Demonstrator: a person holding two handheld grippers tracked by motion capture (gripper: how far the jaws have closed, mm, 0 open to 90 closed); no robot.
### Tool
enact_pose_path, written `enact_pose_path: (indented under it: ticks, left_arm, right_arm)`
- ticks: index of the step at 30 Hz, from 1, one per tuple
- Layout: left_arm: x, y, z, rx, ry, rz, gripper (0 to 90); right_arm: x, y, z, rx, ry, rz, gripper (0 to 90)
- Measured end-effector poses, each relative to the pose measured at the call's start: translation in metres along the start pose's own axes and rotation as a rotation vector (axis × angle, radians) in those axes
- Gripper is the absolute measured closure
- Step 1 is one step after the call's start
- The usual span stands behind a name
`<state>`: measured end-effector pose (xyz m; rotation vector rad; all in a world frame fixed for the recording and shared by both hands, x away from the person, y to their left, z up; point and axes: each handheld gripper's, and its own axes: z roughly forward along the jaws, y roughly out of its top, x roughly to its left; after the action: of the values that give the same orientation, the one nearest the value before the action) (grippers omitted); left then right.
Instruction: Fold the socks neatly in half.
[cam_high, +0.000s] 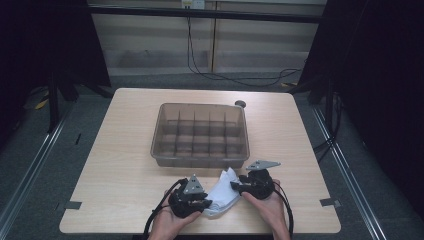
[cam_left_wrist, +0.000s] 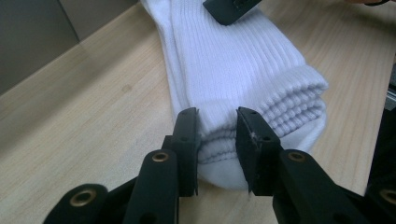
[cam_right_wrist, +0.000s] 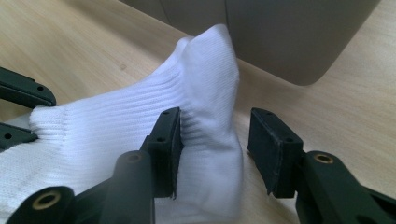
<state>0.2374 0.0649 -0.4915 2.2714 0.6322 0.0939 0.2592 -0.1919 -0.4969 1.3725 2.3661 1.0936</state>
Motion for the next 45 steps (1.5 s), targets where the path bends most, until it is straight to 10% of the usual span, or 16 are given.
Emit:
enact_pose_path:
  ticks: [26, 45]
  left_arm:
    - [0.002, -0.003, 0.003, -0.036, -0.009, -0.03, 69.6]
    - [0.001, 0.002, 0.01, -0.042, 0.005, -0.036, 69.4]
  right_arm:
    - [0.007, 0.009, -0.016, -0.031, 0.036, -0.019, 81.9]
    - [0.055, 0.024, -0.032, -0.048, 0.072, -0.162, 81.1]
